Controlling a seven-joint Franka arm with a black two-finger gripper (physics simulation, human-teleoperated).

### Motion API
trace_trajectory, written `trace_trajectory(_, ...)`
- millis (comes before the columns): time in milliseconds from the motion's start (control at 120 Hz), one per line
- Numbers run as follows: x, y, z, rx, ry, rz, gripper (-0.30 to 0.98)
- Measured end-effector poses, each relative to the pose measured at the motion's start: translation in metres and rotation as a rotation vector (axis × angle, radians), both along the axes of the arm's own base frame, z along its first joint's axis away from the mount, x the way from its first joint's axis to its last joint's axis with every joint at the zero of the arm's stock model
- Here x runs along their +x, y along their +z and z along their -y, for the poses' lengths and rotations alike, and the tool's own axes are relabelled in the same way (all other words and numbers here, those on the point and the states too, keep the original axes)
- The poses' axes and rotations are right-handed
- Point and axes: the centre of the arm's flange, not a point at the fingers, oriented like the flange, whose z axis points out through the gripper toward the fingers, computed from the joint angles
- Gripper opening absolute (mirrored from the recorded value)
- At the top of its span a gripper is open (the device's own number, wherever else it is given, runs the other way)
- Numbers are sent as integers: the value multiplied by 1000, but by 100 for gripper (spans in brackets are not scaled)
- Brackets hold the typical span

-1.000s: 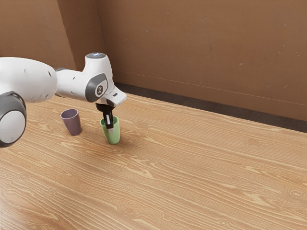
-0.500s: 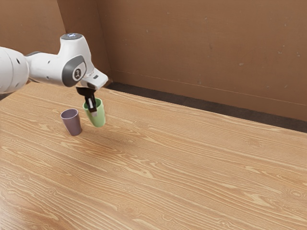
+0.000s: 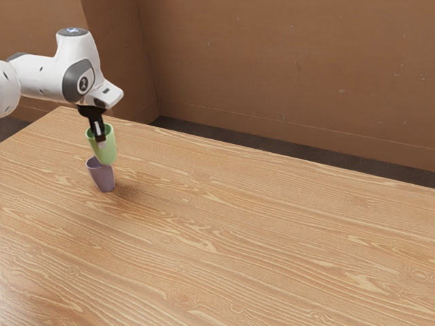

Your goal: Place the right cup onto the left cup

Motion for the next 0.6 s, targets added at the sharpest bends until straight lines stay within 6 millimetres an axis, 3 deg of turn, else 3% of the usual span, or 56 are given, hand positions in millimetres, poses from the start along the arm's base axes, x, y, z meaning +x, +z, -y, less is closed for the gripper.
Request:
trace_trajectory(308,-4,1,-29,31,-8,-31,-10)
trace_trajectory(600,8,-8,-34,61,-56,-51,-10)
